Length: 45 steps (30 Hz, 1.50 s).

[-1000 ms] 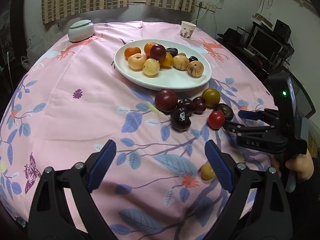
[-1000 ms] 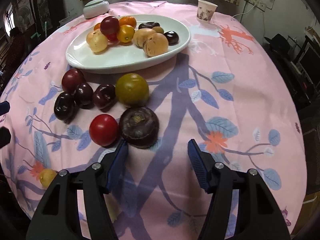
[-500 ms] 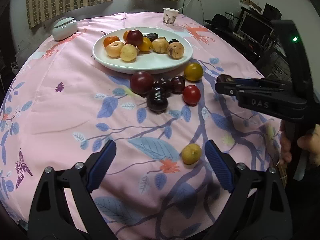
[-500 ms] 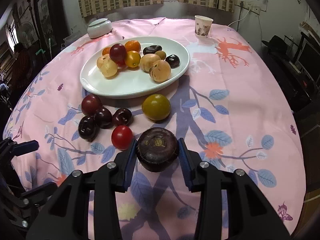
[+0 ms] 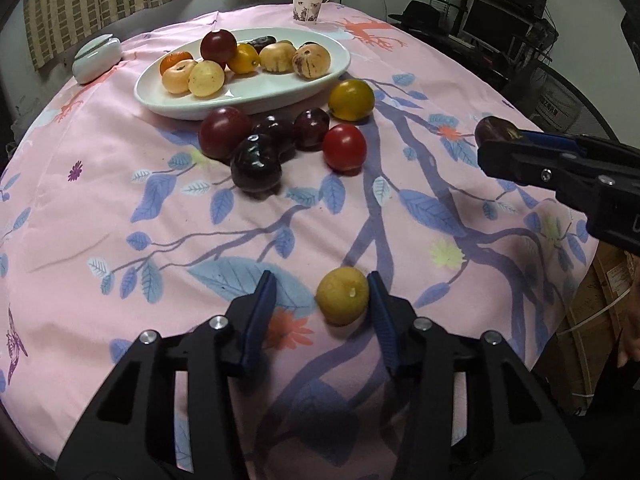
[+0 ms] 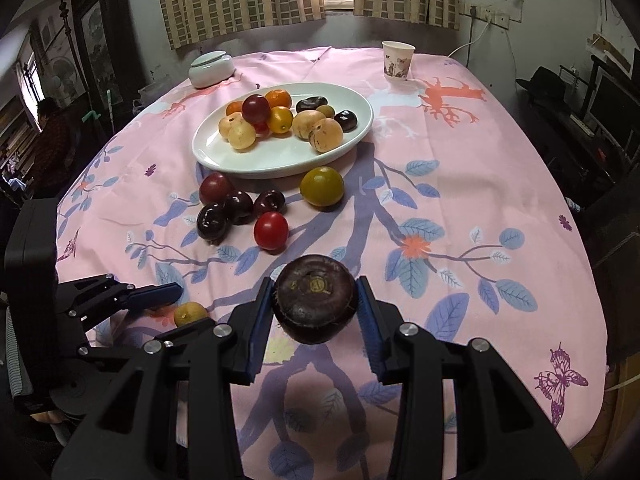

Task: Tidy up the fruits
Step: 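Carry both fruits onto the white plate and open both tools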

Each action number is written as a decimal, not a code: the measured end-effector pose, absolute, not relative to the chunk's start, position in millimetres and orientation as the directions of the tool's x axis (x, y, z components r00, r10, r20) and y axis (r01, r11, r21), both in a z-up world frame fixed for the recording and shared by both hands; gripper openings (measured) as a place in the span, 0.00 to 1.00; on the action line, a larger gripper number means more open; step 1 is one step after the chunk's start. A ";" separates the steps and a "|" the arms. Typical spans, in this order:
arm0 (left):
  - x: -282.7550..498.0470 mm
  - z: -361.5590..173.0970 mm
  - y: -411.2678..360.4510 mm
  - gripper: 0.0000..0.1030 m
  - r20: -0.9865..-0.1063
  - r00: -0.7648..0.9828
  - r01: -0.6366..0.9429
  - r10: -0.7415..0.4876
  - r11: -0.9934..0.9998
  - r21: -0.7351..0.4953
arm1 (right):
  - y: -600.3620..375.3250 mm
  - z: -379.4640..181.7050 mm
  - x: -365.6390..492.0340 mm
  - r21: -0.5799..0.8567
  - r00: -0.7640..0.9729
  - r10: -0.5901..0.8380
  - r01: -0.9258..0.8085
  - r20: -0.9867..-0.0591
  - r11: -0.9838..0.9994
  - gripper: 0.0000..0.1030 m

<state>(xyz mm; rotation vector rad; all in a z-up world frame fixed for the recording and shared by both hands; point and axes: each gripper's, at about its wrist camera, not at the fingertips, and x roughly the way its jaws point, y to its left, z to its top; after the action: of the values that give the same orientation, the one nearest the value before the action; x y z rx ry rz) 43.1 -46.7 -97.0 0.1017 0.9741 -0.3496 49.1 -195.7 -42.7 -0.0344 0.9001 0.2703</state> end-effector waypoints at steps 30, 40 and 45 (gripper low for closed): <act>182.8 -23.4 14.9 0.24 -0.766 0.609 0.211 -0.206 0.973 -0.094 | -130.8 -24.1 171.7 0.121 0.556 0.325 -0.372 -0.765 0.920 0.40; 244.9 -42.3 21.0 0.24 -0.808 0.559 0.187 -0.187 0.978 -0.096 | -106.8 -54.3 238.7 0.105 0.509 0.297 -0.373 -0.808 0.922 0.40; 255.6 -43.9 18.6 0.24 -0.810 0.558 0.186 -0.180 0.979 -0.089 | -103.5 -57.6 245.7 0.096 0.520 0.298 -0.380 -0.800 0.920 0.40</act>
<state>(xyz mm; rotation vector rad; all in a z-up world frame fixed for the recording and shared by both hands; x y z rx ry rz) 255.6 18.6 -43.9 0.0075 0.9547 -0.2157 245.7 -103.5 -57.6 -0.0956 0.9397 0.4076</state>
